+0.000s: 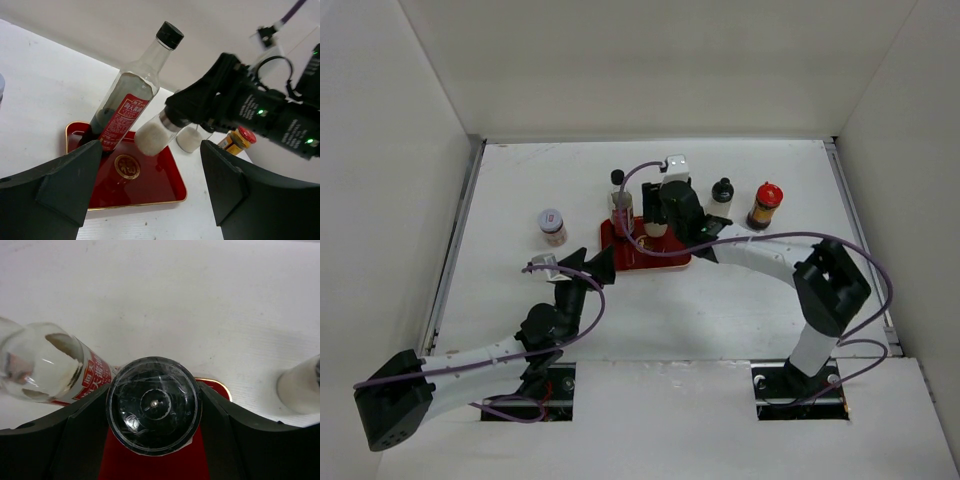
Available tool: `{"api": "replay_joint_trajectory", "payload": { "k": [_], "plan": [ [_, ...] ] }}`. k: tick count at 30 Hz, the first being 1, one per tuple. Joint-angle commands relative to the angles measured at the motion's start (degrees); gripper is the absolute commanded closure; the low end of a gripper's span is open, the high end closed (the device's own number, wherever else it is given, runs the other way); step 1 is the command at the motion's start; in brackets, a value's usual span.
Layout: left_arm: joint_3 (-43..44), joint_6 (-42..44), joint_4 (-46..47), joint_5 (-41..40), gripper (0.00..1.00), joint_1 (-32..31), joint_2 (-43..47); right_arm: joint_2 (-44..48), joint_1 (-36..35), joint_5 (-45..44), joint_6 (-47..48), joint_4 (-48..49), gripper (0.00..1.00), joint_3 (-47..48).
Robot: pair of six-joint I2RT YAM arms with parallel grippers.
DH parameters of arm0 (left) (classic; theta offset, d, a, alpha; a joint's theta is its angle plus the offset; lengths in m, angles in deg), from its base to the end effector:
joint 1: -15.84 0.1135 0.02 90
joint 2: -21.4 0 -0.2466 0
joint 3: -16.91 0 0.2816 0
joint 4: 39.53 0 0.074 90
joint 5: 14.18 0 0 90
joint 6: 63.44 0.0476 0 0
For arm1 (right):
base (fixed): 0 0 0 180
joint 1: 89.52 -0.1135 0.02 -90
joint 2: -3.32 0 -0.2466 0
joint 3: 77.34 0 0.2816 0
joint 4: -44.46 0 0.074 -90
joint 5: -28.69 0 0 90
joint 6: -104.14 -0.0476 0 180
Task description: Organize the condiment bottles
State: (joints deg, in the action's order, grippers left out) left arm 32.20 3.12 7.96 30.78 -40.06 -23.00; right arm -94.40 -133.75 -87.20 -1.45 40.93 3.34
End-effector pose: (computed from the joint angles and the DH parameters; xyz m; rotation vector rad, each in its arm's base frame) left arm 0.1355 -0.1401 0.1830 -0.3253 1.3391 -0.6759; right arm 0.3239 0.2863 0.2343 -0.1747 1.8937 0.2746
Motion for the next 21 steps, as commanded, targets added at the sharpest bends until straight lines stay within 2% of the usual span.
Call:
{"api": "replay_joint_trajectory", "payload": {
  "k": [1, 11, 16, 21],
  "plan": [
    [-3.0, -0.7, 2.8, -0.2, 0.21, 0.2, 1.2, -1.2, -1.3, 0.4, 0.2, 7.7, 0.5, 4.5],
    [-2.8, -0.8, 2.7, -0.2, 0.21, 0.2, 0.5, -6.0, -2.4, -0.7, -3.5, 10.1, 0.49, 4.1],
    [-3.1, -0.8, 2.7, -0.2, 0.21, 0.0, 1.2, -5.1, -3.0, -2.6, -3.6, 9.9, 0.21, 2.5],
    [-2.7, -0.8, 2.7, 0.0, 0.21, 0.0, 0.6, -0.4, -2.9, -3.4, -3.6, 8.3, 0.13, -0.1]
  ]
}}
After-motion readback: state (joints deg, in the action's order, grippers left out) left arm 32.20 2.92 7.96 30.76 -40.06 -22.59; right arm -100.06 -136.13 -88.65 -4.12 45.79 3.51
